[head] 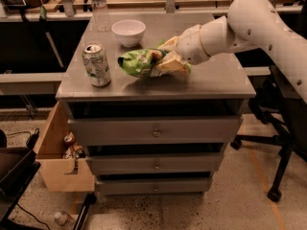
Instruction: Move green rice chip bag near 7up can
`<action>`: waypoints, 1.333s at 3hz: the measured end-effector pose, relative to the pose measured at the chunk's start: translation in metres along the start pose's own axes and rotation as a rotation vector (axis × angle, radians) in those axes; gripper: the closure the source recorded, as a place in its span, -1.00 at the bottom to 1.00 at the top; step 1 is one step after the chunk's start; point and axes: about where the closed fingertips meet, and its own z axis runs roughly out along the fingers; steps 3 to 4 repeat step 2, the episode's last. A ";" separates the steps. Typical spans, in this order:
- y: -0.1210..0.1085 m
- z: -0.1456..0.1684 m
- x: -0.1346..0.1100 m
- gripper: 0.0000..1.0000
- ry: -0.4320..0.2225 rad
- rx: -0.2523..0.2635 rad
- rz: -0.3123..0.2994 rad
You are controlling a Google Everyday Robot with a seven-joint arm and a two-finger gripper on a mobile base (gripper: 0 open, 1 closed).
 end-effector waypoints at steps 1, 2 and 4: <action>0.001 0.003 -0.001 -0.68 -0.002 -0.004 0.000; 0.002 0.005 -0.001 -1.00 -0.003 -0.009 -0.001; 0.002 0.005 -0.001 -1.00 -0.003 -0.009 -0.001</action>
Offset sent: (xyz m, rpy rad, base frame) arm -0.0002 0.0023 -0.0013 0.0003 0.0022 0.0039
